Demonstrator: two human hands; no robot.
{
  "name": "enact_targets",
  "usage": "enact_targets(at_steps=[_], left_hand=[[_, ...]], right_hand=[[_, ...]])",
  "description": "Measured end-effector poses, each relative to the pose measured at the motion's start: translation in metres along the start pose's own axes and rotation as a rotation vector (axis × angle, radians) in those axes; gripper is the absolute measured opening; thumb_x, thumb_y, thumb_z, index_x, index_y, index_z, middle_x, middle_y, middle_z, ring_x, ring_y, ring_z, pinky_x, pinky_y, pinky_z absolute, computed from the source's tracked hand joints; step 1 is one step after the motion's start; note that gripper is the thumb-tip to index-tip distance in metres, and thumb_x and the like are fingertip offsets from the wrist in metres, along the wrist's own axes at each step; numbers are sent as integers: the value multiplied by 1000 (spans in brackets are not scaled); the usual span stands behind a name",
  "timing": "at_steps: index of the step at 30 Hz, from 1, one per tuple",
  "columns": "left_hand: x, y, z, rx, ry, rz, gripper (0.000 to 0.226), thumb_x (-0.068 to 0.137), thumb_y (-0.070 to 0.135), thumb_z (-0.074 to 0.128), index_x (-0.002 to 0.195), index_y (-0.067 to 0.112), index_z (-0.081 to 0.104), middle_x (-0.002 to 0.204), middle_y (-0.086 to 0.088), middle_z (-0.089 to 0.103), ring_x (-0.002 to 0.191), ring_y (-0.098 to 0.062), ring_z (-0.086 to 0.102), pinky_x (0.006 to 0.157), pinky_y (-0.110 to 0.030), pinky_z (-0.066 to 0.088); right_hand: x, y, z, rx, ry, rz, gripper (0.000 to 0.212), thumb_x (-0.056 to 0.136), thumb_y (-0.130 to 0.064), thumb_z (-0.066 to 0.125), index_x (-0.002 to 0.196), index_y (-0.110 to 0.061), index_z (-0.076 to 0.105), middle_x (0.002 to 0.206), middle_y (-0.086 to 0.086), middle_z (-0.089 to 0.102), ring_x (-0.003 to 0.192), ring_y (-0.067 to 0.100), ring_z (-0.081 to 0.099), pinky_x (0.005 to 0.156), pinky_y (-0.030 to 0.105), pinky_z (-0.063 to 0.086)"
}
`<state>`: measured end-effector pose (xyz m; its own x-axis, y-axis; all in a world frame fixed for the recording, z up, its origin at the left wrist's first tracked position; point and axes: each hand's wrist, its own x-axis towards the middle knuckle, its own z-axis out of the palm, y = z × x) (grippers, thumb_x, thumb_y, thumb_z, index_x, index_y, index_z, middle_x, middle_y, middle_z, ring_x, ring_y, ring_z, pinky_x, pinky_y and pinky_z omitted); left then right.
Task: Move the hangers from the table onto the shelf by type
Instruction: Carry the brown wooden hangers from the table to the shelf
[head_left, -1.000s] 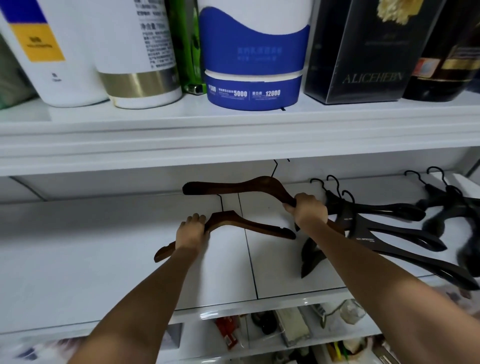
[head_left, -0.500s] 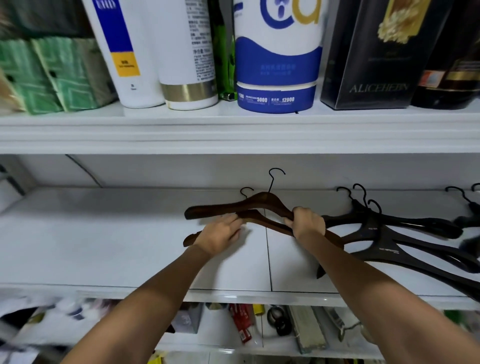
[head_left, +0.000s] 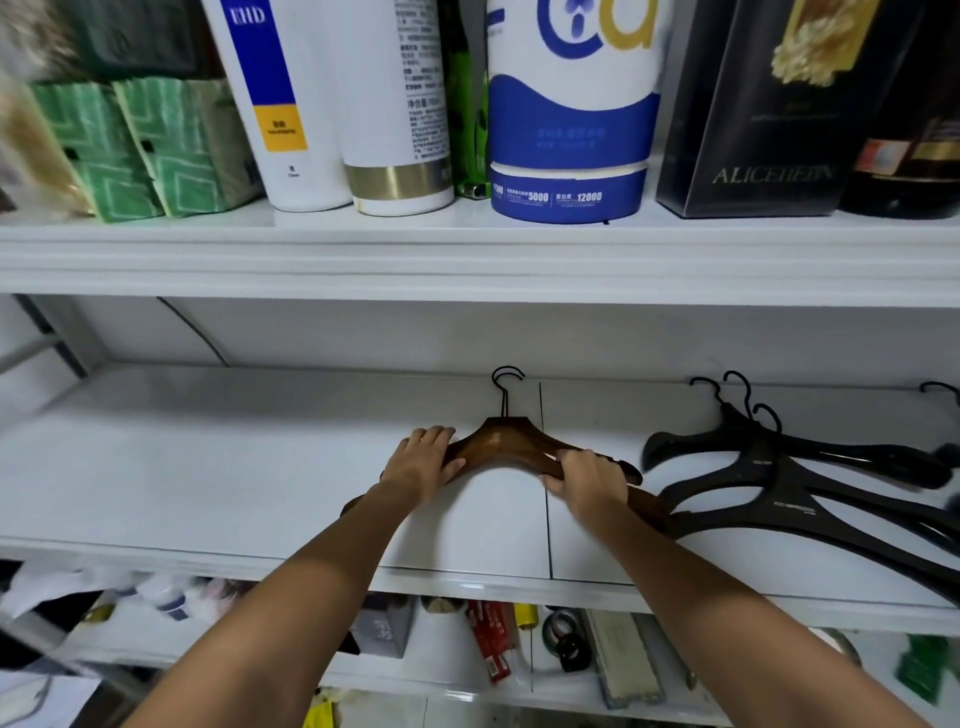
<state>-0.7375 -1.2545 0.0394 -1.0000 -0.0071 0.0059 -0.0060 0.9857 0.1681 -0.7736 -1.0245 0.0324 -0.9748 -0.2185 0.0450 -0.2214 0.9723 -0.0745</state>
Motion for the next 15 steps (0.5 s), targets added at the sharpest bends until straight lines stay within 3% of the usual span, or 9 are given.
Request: enact_targets(at_steps=[9,15], left_hand=[[10,-5,16,10,-130,2,56,100,45,30,148,16,22,156,-3,22,142,-23,21,116,-34,18],[23,-1,30,1,-222,-18,58,102,43,21,151,15,9,160,-4,8,147,-26,9,119,-38,10]], right_hand=[[-6,-1,10,22,-37,24,37,92,-50,53,101,-15,64,89,1,67,84,19,66,63,24,43],[-1,-6,14,53,-71,74,39,92,-51,52,102,-15,63,94,1,67,90,18,65,75,27,51]])
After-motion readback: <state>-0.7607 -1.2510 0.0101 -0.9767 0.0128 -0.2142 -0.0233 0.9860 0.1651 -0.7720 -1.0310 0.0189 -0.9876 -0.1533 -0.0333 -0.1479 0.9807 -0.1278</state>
